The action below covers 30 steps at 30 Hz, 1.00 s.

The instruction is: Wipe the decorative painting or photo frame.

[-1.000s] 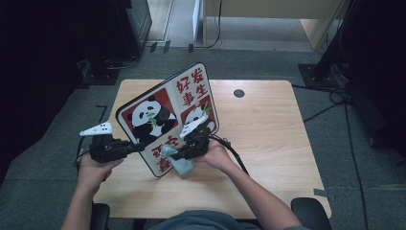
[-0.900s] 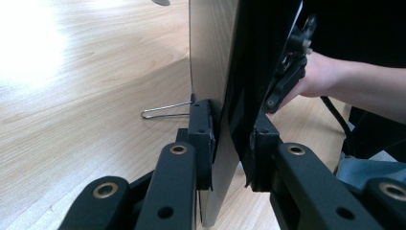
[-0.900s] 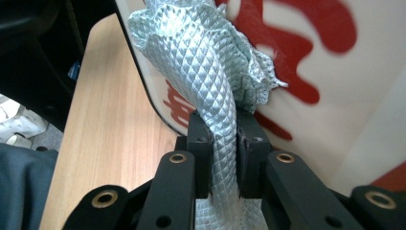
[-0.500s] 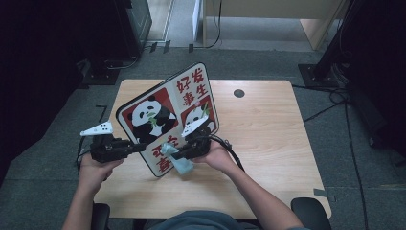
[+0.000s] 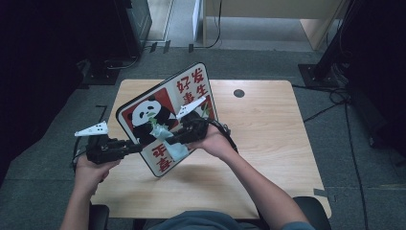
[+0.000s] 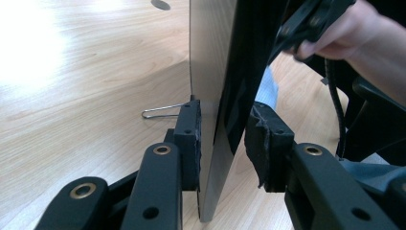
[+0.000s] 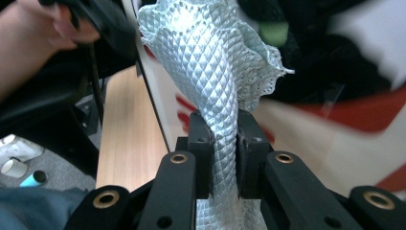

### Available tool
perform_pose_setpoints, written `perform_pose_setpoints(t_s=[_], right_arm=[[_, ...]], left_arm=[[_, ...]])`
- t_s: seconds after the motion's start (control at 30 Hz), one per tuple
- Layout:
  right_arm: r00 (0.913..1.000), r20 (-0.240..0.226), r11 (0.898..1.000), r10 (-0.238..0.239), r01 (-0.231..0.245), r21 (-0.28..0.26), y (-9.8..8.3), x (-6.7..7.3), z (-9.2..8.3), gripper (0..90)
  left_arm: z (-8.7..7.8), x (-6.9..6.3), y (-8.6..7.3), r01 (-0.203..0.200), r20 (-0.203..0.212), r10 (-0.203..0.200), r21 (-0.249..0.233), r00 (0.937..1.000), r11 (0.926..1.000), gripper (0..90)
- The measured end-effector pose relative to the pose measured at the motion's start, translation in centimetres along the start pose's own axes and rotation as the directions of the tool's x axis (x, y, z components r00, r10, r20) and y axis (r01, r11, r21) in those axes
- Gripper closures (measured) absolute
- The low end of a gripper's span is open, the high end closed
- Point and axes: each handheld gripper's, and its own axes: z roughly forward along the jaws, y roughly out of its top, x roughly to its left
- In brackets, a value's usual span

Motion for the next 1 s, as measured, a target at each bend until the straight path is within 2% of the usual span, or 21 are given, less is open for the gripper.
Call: perform_pose_setpoints(t_s=[0.17,0.5,0.73,1.0], right_arm=[[0.9997,-0.003,1.000,-0.025,0.025,-0.001,2.8,0.7,-0.7,80.1],[0.9959,-0.013,0.996,-0.089,0.089,-0.003,7.8,2.4,-1.5,80.0],[0.9949,-0.028,0.995,-0.097,0.097,-0.021,9.8,3.1,-1.4,80.0],[0.9938,-0.031,0.994,-0.107,0.107,-0.014,11.9,4.0,-1.6,80.0]], left_arm=[[-0.5,-0.1,-0.2,0.007,0.008,-0.007,-0.008,0.9999,0.9999,68.6],[-1.8,-0.3,-0.9,0.015,-0.023,-0.016,-0.021,0.9996,0.9997,69.9],[-2.9,-0.3,-1.4,0.022,-0.040,-0.024,-0.057,0.9989,0.9982,72.1],[-3.0,0.6,-0.9,0.015,-0.053,-0.018,-0.048,0.9984,0.9987,78.1]])
